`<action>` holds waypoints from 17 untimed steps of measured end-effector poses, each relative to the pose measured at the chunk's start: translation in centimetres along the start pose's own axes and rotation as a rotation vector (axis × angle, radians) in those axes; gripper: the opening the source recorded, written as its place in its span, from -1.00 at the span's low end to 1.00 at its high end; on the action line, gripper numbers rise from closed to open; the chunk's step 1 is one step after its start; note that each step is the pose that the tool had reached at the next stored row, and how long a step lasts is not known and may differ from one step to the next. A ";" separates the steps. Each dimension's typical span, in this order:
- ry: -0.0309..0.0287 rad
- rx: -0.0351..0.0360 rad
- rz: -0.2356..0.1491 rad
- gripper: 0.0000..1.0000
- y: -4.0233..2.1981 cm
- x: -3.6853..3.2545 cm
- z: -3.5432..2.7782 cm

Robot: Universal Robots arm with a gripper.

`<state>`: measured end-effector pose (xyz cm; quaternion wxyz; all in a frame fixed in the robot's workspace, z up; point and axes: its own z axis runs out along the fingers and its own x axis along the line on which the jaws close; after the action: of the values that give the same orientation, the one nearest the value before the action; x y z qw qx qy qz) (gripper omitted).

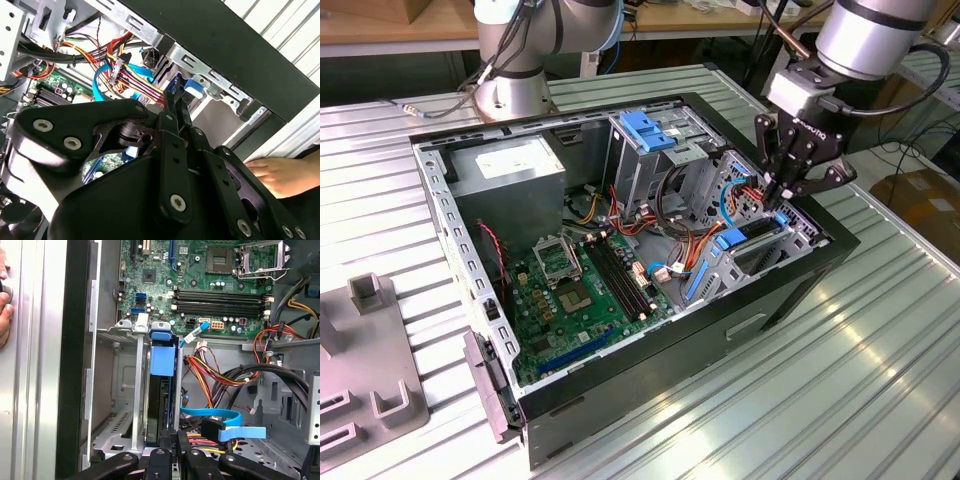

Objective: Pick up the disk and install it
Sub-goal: 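Insert the first disk wire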

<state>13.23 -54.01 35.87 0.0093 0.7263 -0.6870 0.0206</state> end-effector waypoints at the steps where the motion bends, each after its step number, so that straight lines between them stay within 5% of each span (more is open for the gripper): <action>1: 0.0004 -0.0005 0.020 -0.66 0.01 -0.01 0.20; 6: -0.0014 -0.0009 0.029 -0.66 0.60 0.17 0.50; 10: -0.0191 -0.0002 0.029 -0.66 0.67 0.58 0.75; 17: -0.0197 0.0006 0.004 -0.66 0.96 0.97 0.92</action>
<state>12.35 -55.07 34.97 0.0022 0.7251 -0.6886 0.0137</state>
